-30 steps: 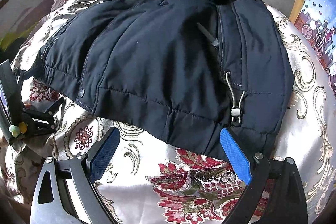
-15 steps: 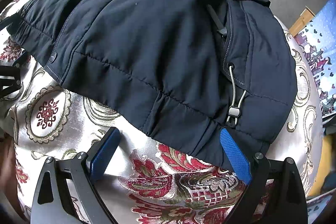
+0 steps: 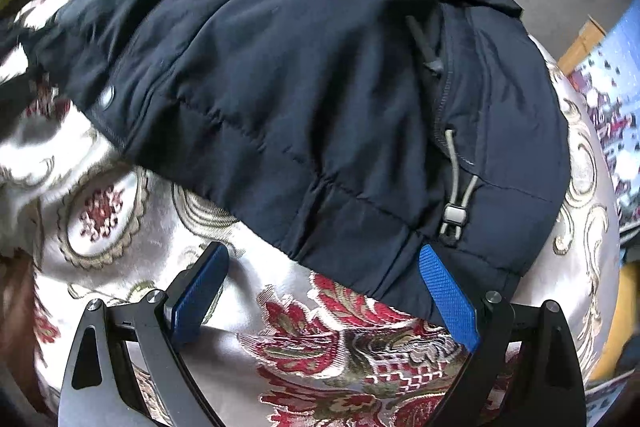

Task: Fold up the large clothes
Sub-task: 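Lower both tools to the jacket hem and close them on it, then lift the hem with both tools and fold it over the jacket body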

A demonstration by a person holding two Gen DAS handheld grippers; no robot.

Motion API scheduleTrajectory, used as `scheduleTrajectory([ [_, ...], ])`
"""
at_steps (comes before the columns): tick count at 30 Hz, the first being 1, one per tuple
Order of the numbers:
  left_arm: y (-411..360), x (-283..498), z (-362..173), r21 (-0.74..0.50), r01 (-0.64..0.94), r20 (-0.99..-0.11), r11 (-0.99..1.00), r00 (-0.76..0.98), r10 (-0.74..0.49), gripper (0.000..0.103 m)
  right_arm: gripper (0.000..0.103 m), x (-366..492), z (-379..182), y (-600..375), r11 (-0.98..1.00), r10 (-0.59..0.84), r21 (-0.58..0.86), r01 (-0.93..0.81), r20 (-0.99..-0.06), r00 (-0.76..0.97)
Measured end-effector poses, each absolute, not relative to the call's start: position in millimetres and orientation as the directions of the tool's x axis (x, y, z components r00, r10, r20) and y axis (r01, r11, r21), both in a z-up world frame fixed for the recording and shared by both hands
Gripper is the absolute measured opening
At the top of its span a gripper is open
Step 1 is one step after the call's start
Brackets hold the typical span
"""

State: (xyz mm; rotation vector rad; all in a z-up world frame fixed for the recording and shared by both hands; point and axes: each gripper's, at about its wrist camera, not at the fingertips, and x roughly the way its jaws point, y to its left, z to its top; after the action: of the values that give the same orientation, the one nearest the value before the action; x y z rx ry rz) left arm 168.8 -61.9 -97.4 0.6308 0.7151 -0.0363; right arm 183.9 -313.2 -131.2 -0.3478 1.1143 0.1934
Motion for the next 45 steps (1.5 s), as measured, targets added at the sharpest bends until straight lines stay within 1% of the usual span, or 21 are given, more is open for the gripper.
scheduleTrajectory([
  [2,-60.0,175.0,-89.7,0.486,0.242,-0.645,0.840,0.748,0.158,0.014,0.094,184.3,-134.6,-308.0,0.913,-0.050,-0.220,-0.343,-0.896,0.440],
  [6,-54.7,187.8,-69.4,0.402,0.236,-0.680,0.885,0.724,0.116,0.012,0.094,188.2,-137.7,-305.8,0.900,-0.098,-0.280,-0.333,-0.876,0.473],
  [10,-51.8,194.3,-50.1,0.357,0.230,-0.685,0.906,0.724,0.086,0.011,0.094,191.7,-137.2,-304.4,0.895,-0.118,-0.307,-0.323,-0.862,0.493],
  [17,-46.3,207.3,-16.2,0.275,0.210,-0.679,0.938,0.734,0.035,0.010,0.093,184.1,-131.8,-290.0,0.858,-0.188,-0.412,-0.307,-0.808,0.558],
  [21,-46.0,219.1,1.3,0.243,0.208,-0.674,0.948,0.738,0.011,0.009,0.092,179.3,-117.0,-289.1,0.860,-0.187,-0.430,-0.275,-0.767,0.613],
  [25,-47.2,229.5,15.9,0.230,0.204,-0.667,0.952,0.745,0.001,0.009,0.092,168.9,-92.0,-292.1,0.867,-0.217,-0.463,-0.184,-0.683,0.697],
  [28,-47.0,234.1,20.7,0.219,0.200,-0.667,0.955,0.745,-0.003,0.009,0.090,170.5,-73.2,-306.4,0.895,-0.195,-0.423,-0.139,-0.654,0.730],
  [31,-45.9,237.3,23.6,0.207,0.200,-0.666,0.958,0.746,-0.012,0.009,0.074,169.6,-60.8,-317.2,0.929,-0.146,-0.347,-0.128,-0.661,0.736],
  [33,-46.2,238.8,25.8,0.210,0.200,-0.663,0.957,0.748,-0.011,0.009,0.068,172.1,-56.4,-320.7,0.935,-0.127,-0.328,-0.133,-0.663,0.738],
  [35,-45.5,240.8,28.2,0.207,0.205,-0.663,0.957,0.748,-0.016,0.009,0.053,174.8,-51.8,-322.2,0.943,-0.095,-0.298,-0.150,-0.670,0.736],
  [38,-44.5,242.9,31.2,0.200,0.204,-0.667,0.958,0.745,-0.019,0.009,0.042,176.4,-44.6,-323.1,0.958,-0.050,-0.238,-0.159,-0.686,0.726],
  [42,-41.9,244.8,35.3,0.192,0.202,-0.667,0.960,0.745,-0.023,0.009,0.034,189.1,-26.2,-335.7,0.979,0.014,-0.138,-0.150,-0.688,0.726],
  [45,-39.9,246.0,39.8,0.190,0.197,-0.662,0.962,0.749,-0.023,0.009,0.029,195.3,-10.4,-341.2,0.986,0.028,-0.101,-0.129,-0.668,0.744],
])
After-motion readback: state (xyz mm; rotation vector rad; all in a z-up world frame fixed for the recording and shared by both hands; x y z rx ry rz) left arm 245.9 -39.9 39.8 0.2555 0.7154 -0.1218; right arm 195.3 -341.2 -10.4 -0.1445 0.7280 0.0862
